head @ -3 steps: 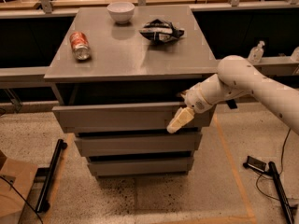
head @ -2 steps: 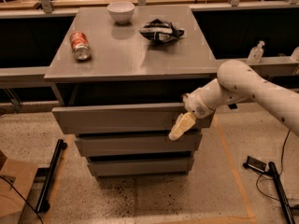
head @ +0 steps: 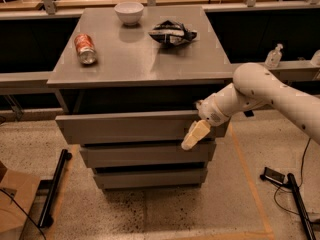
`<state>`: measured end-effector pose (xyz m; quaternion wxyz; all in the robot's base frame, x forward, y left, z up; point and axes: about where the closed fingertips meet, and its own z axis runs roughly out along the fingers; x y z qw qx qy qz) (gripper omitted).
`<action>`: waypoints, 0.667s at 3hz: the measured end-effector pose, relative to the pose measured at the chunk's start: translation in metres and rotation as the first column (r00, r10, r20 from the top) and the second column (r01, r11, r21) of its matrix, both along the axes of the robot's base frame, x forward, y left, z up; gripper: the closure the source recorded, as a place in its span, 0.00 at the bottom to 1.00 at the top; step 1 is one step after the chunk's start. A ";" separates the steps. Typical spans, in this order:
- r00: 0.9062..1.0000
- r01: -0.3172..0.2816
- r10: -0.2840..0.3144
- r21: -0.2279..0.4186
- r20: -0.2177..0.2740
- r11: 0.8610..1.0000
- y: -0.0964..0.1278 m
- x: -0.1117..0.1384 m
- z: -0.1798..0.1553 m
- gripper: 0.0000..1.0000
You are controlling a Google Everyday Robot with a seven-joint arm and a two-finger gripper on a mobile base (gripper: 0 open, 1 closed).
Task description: Open top drawer
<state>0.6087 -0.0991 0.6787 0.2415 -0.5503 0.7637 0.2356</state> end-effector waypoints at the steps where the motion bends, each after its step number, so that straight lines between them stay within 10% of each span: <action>1: 1.000 -0.005 0.005 -0.006 -0.024 1.000 -0.003 -0.007 -0.001 0.00; 2: 1.000 -0.005 0.005 -0.006 -0.025 1.000 -0.003 -0.007 0.001 0.18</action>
Offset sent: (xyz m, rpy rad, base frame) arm -0.1576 -0.1044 0.0137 -0.0324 0.4136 -0.0883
